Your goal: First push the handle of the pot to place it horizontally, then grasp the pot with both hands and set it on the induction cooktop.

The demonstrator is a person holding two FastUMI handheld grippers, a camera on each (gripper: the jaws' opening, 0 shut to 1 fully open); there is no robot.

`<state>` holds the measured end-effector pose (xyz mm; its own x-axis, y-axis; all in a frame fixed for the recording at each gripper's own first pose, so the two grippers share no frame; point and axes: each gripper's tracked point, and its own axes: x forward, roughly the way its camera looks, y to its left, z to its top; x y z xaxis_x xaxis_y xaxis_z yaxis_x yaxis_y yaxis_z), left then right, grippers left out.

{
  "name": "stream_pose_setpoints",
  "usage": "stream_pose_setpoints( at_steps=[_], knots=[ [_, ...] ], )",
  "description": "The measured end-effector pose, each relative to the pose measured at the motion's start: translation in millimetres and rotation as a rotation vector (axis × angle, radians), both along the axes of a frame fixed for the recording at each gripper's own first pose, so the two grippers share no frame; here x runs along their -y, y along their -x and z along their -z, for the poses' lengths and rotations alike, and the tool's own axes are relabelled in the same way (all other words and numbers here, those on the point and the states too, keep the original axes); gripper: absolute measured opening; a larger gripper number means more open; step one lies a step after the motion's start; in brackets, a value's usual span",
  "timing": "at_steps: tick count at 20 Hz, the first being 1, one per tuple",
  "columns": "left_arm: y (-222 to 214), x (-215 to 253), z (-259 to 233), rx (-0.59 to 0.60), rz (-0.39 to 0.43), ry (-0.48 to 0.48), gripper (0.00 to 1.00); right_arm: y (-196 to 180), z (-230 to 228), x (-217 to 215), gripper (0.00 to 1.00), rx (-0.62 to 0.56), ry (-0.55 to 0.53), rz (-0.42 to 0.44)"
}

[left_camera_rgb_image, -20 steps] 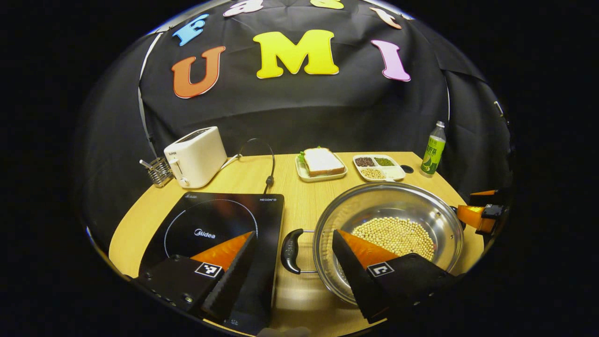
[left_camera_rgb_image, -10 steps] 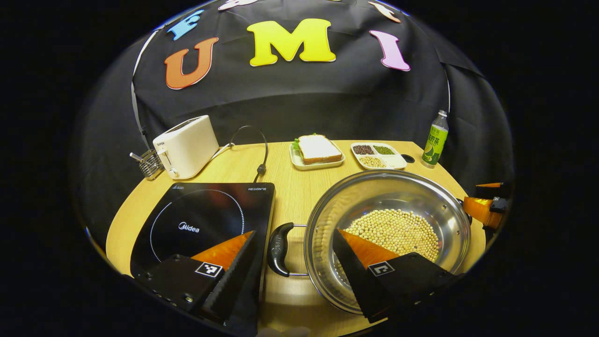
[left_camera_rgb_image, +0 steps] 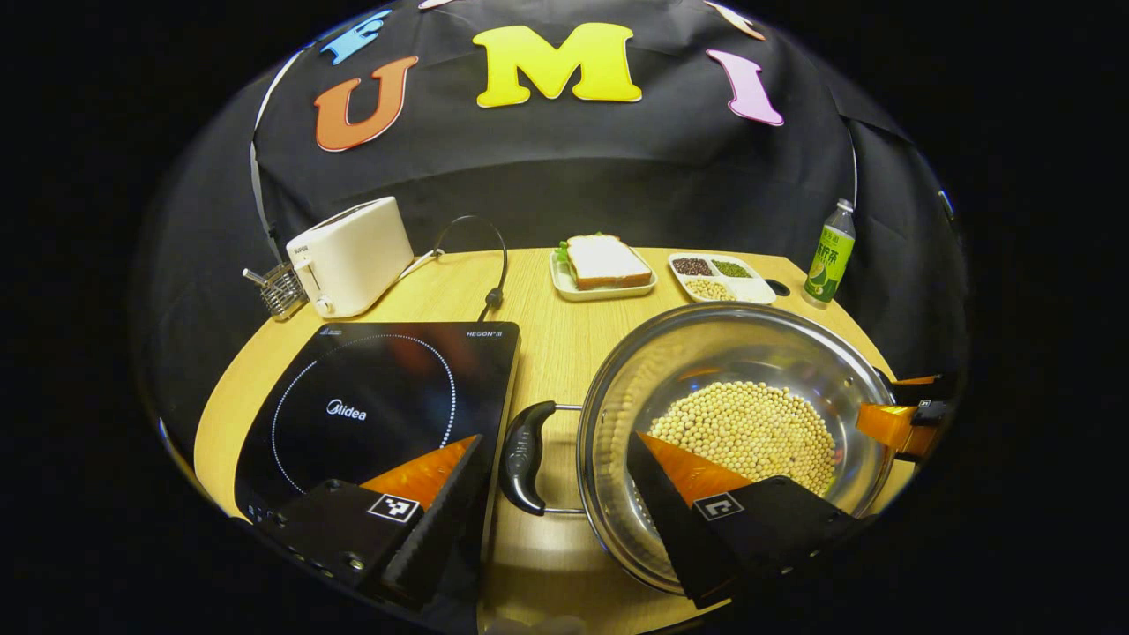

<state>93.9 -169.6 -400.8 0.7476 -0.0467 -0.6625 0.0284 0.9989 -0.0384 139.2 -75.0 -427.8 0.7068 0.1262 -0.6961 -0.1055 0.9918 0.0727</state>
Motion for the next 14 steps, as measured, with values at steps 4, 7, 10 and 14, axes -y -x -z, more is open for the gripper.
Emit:
stream_pose_setpoints(
  at_steps=[4, 7, 10, 14],
  knots=[
    [-1.5, 0.6, 3.6, -0.007, 0.002, -0.010, 0.96, -0.6, 3.0, -3.1, 0.83, -0.016, 0.003, -0.002],
    [-0.9, -2.8, 4.2, -0.009, -0.003, -0.025, 0.76, -2.4, 4.6, -2.2, 0.79, -0.019, 0.008, 0.005],
    [-1.3, -1.1, 6.4, -0.020, 0.003, -0.025, 0.69, -2.3, 3.9, -1.4, 0.74, -0.030, 0.005, 0.024],
    [0.5, -0.9, 8.0, -0.019, 0.003, -0.020, 0.66, -3.0, 4.3, -1.3, 0.68, -0.038, 0.001, 0.044]
  ],
)
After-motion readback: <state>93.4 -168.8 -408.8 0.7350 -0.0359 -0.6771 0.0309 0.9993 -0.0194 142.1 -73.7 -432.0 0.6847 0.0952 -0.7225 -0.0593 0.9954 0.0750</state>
